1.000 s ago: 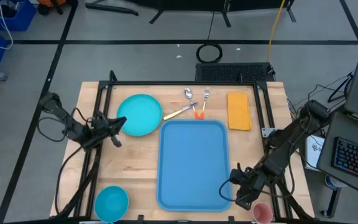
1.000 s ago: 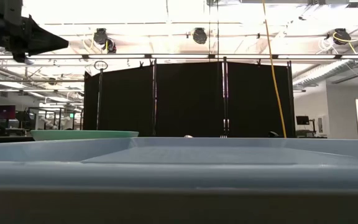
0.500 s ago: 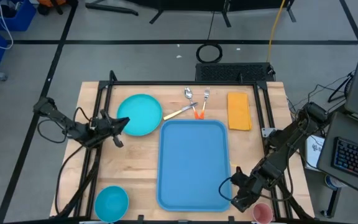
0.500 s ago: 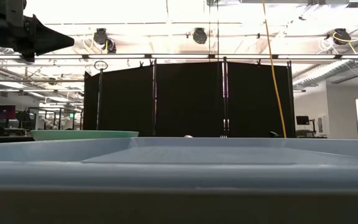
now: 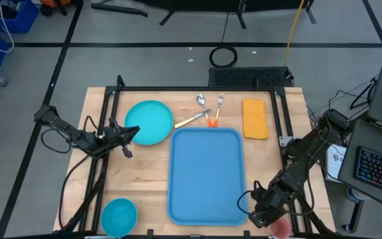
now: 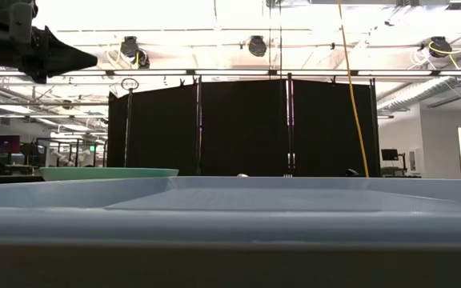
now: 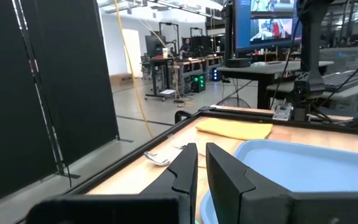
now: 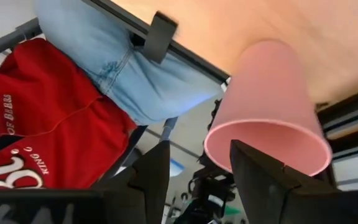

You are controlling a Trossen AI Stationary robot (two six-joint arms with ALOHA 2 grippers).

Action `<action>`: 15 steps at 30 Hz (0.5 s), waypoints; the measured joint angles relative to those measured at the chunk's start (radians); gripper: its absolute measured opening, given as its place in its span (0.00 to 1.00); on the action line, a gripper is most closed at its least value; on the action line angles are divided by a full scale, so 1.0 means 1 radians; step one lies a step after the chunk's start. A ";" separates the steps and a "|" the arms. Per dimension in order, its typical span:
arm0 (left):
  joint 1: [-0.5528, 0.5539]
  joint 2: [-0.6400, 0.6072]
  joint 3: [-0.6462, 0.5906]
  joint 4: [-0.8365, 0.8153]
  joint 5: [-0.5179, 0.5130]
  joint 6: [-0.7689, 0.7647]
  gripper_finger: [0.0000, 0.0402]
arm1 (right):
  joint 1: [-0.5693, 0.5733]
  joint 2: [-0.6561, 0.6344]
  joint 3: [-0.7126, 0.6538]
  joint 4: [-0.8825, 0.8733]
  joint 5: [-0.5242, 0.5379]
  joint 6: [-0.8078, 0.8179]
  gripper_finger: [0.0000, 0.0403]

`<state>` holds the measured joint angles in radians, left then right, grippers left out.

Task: Set up tray
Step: Put the pink cup on the blue serving tray

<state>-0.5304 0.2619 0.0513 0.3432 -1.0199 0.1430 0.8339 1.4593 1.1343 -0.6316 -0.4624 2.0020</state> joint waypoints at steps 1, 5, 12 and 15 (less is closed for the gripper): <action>0.000 0.000 0.000 -0.003 0.000 -0.004 0.09 | 0.002 0.000 0.000 0.005 -0.004 0.011 0.39; 0.000 0.000 0.000 -0.008 0.000 -0.016 0.09 | 0.016 0.000 0.000 -0.013 -0.010 0.044 0.39; 0.000 0.000 0.000 -0.012 0.001 -0.033 0.09 | 0.026 0.000 0.000 -0.038 0.018 0.062 0.39; 0.000 0.000 0.000 -0.019 0.001 -0.046 0.09 | 0.026 0.000 -0.015 -0.021 0.019 0.063 0.39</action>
<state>-0.5304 0.2619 0.0513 0.3246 -1.0191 0.0970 0.8597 1.4593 1.1194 -0.6529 -0.4429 2.0651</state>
